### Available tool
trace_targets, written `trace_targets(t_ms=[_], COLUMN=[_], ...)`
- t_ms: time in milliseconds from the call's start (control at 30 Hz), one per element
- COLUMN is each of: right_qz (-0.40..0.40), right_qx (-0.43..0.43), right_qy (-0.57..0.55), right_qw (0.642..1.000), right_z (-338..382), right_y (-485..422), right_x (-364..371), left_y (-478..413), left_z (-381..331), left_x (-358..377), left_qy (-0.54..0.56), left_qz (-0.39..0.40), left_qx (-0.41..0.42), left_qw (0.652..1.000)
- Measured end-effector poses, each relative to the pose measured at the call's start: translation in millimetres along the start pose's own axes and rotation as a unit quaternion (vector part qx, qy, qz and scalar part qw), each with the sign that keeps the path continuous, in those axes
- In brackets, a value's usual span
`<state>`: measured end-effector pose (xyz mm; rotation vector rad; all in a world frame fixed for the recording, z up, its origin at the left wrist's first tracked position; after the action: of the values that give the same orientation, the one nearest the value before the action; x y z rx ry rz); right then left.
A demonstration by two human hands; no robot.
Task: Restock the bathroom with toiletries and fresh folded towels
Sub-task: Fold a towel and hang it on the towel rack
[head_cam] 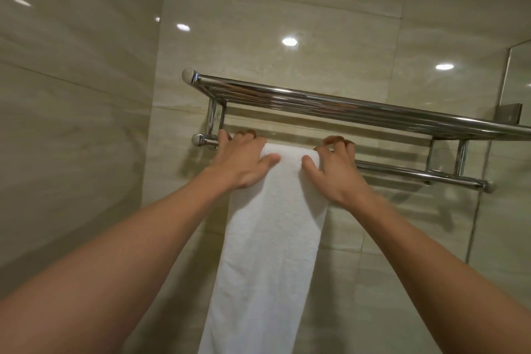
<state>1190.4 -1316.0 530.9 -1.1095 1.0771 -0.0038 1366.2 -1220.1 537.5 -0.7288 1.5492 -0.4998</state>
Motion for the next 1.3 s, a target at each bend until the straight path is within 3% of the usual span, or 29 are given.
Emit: trace_targets(t_ms=[167,333,567,667,800,900,967,1100,1167,1300], right_qz=[-0.077,-0.114,-0.004,-0.017,-0.053,-0.081,-0.094,-0.098,-0.099,-0.119], right_qx=[0.013,0.026,0.031,-0.018,-0.021,-0.022,-0.018,-0.012,-0.014,-0.012], right_qy=[0.004,-0.065,-0.22,-0.213,-0.201,-0.19,-0.196,-0.212,-0.216,-0.232], right_qw=[0.997,0.991,0.975,0.977,0.978,0.978,0.976,0.972,0.971,0.965], right_z=[5.6,8.2,7.5,10.2,10.6,9.0,9.6,13.0,13.3,15.7], right_y=[27.2,58.1,79.2,82.8,81.3,79.7,79.6,78.5,76.3,72.5], right_x=[9.2,16.7,34.4,37.3,30.9,27.3,24.8,16.2,11.0,-5.9], left_y=[-4.0,-7.5,-9.4,-9.7,-0.9,6.6,12.3,41.8,63.3,91.9], left_z=[-5.5,-4.2,-10.4,-21.2,-26.7,-18.3,-12.4,-5.1,-5.7,-12.0], left_x=[-6.3,-10.2,-17.7,-22.2,-21.0,-15.7,-15.4,-4.5,10.5,32.4], left_qy=[-0.053,-0.062,-0.094,-0.117,-0.151,-0.096,-0.041,0.115,0.229,0.404], left_qz=[0.015,0.047,0.078,0.096,0.093,-0.019,-0.118,-0.197,-0.194,-0.049], left_qx=[-0.006,-0.004,-0.025,-0.056,-0.088,-0.096,-0.053,-0.005,-0.037,-0.126], left_qw=[0.998,0.997,0.992,0.987,0.98,0.991,0.991,0.973,0.953,0.905])
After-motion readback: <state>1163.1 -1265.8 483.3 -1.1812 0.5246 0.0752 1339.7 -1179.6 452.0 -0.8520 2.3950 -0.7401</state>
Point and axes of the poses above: each hand's wrist, its own y-axis away from the middle knuckle, its own x-axis out of the palm, z = x × y, the point moved 2 cm from there along -y, towards the middle knuckle, and after that the axes turned 10 degrees about y, right-handed, at the moved point
